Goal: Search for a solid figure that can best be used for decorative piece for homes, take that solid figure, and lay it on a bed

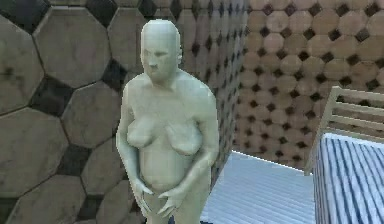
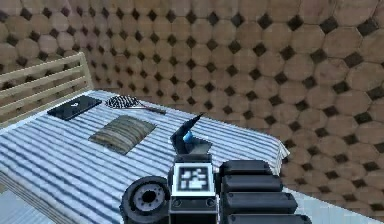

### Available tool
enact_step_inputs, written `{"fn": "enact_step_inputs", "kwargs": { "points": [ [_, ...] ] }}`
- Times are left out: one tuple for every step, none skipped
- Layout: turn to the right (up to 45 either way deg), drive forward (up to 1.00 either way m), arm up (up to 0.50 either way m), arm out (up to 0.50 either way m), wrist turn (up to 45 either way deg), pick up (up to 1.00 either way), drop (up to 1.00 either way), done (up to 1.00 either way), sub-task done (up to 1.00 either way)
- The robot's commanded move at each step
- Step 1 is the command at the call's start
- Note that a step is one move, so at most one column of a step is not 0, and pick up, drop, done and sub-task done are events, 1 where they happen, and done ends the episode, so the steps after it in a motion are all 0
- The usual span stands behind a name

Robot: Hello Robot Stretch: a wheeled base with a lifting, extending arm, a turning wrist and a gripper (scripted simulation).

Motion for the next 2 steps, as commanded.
{"fn": "enact_step_inputs", "kwargs": {
  "points": [
    [21.0,0.00,0.00,0.00,0.0,0.00,0.00,0.00,0.00],
    [3.0,0.00,0.00,0.00,0.0,0.00,0.00,0.00,0.00]
  ]
}}
